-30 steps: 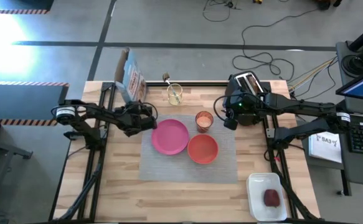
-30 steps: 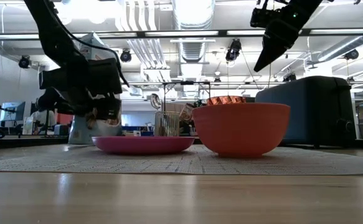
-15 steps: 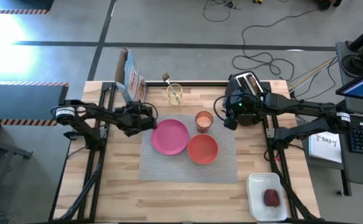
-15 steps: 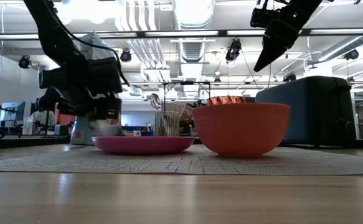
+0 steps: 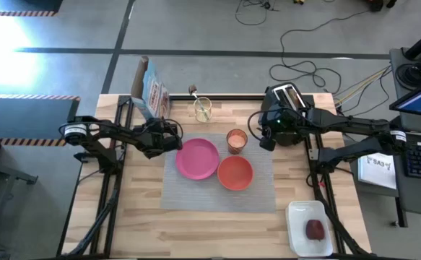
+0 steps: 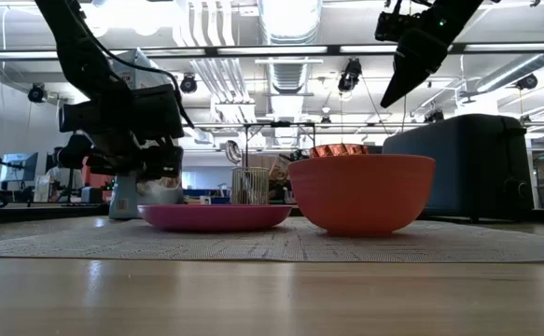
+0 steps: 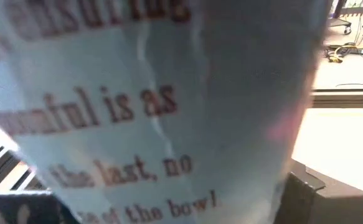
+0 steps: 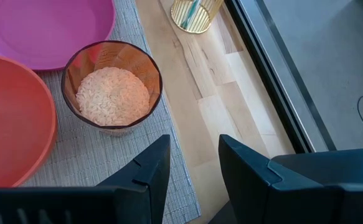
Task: Arrange a breakfast setting
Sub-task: Pour the cereals from the cereal box in the orange bowl
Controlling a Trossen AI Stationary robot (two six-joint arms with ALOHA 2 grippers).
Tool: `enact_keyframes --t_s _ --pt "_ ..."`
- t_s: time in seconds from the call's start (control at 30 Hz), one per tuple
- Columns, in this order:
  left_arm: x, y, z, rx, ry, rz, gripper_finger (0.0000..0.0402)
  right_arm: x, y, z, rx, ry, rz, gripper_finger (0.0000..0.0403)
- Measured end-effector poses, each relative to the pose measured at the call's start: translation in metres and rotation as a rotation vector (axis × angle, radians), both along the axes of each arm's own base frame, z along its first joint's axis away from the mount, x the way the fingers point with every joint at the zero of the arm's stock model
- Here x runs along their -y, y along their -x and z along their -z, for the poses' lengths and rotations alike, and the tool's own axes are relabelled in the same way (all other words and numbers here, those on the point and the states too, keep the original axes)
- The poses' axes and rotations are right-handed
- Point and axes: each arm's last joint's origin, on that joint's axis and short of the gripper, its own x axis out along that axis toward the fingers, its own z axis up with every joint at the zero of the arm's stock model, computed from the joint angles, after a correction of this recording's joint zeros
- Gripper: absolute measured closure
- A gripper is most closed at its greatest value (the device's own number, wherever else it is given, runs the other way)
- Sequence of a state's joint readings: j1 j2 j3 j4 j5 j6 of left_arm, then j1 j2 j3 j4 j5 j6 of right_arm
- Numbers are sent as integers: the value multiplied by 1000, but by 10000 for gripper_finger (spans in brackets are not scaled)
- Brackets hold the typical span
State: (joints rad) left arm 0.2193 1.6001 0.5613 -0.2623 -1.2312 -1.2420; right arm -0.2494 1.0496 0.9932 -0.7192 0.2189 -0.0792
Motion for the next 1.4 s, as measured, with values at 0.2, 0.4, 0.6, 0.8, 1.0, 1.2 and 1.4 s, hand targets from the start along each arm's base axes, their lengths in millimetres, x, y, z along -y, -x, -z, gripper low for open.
enact_keyframes --t_s 0.2,0.4,0.6,0.8,1.0,1.2,1.4 --pt "3 -1 -1 -40 7 29 208 0 0 0 0 0 -1 275" --pt "7 0 -12 -54 36 74 207 0 0 0 0 0 0 275" --pt "10 13 -36 -19 92 108 206 0 0 0 0 0 0 275" --pt "15 30 -62 -40 139 173 205 0 0 0 0 1 -1 275" --pt "19 45 -96 -58 180 230 206 0 0 0 0 0 0 275" --pt "27 53 -132 -105 224 316 207 0 0 0 -1 1 -1 275" --pt "45 55 -166 -134 295 471 208 0 0 0 0 0 0 275"
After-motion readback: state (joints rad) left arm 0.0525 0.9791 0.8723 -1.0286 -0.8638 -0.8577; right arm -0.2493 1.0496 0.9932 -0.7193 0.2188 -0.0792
